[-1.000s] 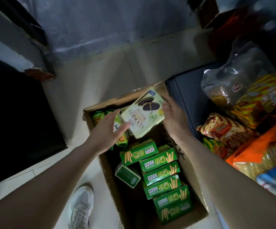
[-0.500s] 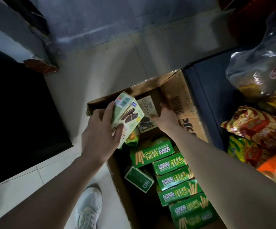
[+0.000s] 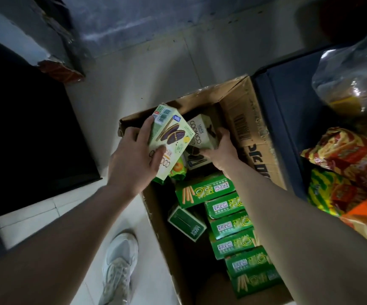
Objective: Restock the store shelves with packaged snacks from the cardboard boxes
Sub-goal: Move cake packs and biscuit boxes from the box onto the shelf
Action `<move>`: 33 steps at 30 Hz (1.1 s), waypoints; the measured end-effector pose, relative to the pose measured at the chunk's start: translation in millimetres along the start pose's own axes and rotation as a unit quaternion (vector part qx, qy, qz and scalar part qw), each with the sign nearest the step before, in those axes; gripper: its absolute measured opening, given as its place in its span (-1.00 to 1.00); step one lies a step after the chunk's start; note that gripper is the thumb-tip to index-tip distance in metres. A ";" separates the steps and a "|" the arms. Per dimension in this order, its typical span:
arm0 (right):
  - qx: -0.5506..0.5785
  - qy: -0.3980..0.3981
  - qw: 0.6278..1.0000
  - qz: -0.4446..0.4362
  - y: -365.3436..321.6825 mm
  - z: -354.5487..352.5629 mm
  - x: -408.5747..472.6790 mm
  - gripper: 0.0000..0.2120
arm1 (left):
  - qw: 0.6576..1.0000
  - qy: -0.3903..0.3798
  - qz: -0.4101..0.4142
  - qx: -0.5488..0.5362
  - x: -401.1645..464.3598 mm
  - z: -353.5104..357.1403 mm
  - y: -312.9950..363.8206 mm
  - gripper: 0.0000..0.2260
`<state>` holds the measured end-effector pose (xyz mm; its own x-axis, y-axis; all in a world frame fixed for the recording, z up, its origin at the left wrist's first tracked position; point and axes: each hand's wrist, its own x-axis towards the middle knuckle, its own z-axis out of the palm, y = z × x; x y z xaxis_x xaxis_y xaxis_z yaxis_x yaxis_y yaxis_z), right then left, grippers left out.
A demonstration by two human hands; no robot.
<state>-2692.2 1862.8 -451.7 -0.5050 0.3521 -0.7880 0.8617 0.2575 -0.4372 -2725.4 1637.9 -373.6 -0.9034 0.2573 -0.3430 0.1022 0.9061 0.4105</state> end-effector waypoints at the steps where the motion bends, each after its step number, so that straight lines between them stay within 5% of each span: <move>1: -0.005 0.008 1.000 -0.008 -0.1 -5.7 -12.2 -0.17 | 1.000 -0.017 -0.009 -0.013 1.6 -4.7 2.3 -0.36; 7: 0.148 0.043 0.988 -0.025 -8.0 -68.1 -106.5 -0.39 | 0.988 -0.070 -0.106 -0.085 -25.1 -44.9 18.5 -0.46; 10: 0.209 0.051 0.977 -0.002 -26.9 -107.5 -161.7 -0.33 | 0.980 -0.094 -0.135 -0.113 -54.7 -73.5 33.7 -0.49; 16: 0.219 0.059 0.973 -0.052 -83.7 -182.2 -289.5 -0.49 | 0.981 -0.115 -0.065 -0.145 -104.2 -166.5 92.8 -0.51; 21: 0.171 0.111 0.972 -0.114 -146.3 -235.9 -408.5 -0.34 | 0.964 -0.103 -0.019 -0.244 -119.7 -265.4 144.1 -0.38; 25: 0.118 0.183 0.959 -0.180 -188.0 -276.1 -502.1 -0.36 | 0.958 -0.082 0.030 -0.271 -134.6 -355.3 198.0 -0.52; 33: 0.087 0.363 0.881 -0.292 -231.8 -338.3 -666.0 -0.44 | 0.921 -0.060 0.130 -0.363 -171.3 -510.3 283.5 -0.62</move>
<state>-2572.1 1873.1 321.1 -0.7082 0.7043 0.0503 0.4077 0.4660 -0.7852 -2754.2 1679.4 232.7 -0.8310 0.5085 -0.2257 -0.0361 0.3556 0.9340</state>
